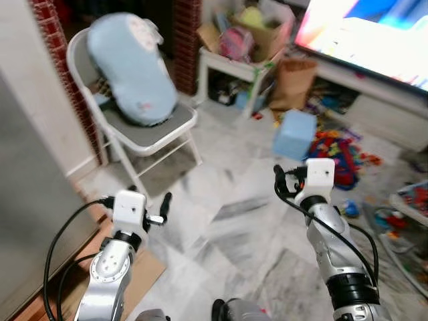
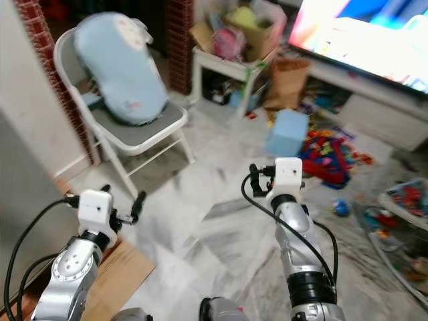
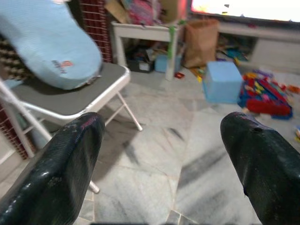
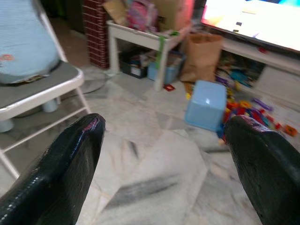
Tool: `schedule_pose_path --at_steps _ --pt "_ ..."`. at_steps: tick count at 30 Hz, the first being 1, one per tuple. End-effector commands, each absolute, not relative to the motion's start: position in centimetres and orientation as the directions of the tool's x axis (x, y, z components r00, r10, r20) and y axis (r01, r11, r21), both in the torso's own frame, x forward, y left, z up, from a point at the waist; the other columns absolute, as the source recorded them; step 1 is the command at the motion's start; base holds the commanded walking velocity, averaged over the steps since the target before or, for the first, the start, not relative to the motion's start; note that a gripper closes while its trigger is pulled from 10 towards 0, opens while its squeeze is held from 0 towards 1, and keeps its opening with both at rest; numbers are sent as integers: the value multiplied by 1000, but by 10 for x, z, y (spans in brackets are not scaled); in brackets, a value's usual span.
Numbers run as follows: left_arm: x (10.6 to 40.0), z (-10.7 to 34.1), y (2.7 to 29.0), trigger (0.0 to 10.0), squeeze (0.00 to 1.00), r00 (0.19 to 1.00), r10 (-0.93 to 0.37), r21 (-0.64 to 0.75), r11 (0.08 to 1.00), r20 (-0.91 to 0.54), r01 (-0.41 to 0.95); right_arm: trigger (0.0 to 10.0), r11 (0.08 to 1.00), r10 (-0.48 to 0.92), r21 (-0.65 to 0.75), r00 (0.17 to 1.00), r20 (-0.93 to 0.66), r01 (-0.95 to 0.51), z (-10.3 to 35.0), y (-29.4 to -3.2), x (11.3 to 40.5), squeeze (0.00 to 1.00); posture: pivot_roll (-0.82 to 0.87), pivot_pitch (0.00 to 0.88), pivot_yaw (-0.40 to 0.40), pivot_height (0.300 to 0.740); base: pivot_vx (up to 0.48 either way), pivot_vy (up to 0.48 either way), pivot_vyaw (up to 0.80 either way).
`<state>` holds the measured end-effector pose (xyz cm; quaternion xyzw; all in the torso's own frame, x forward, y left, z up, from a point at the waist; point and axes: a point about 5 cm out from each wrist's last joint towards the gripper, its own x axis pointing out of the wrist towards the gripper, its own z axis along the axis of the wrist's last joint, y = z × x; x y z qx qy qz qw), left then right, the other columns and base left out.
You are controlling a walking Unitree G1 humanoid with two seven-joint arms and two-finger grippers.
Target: Restocking fridge
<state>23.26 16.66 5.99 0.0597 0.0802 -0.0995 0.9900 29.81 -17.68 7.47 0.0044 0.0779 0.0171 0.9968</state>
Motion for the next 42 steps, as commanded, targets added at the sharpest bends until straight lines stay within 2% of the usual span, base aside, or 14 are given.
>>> schedule_pose_path --at_steps 1,2,3,10,13,17,25,42 --pt "236 66 161 10000 0 963 -217 108 966 -156 236 10000 1000 -5 17 991 -132 7 79 -185 297 0 75 41 -24 740 0 0 -613" --pt "237 68 161 10000 0 961 -230 131 959 -156 251 10000 999 -22 22 992 -127 25 78 -187 296 0 75 41 -24 740 0 0 -456" --pt "239 69 161 10000 0 958 -243 147 953 -155 266 10000 999 -32 26 992 -125 36 78 -188 295 0 69 49 13 740 0 0 0" --pt "254 85 166 10000 0 958 -256 221 934 -128 280 10000 998 -55 34 994 -94 58 84 -188 291 0 51 81 32 740 0 0 0" --pt "259 86 173 10000 0 971 -201 152 964 -129 220 10000 999 -34 17 995 -89 35 88 -187 290 0 26 100 11 740 0 0 -800" --pt "258 78 170 10000 0 964 -211 76 971 -160 225 10000 1000 -12 10 996 -89 13 91 -183 293 0 10 113 -7 740 0 0 -800" --pt "246 76 150 10000 0 941 -308 -29 951 -139 307 10000 1000 11 16 997 -82 -9 97 -179 303 0 26 85 -36 740 0 0 -800" --pt "243 74 144 10000 0 921 -358 -35 933 -155 357 10000 1000 10 0 997 -82 -10 98 -182 303 0 26 92 -60 740 0 0 -800"
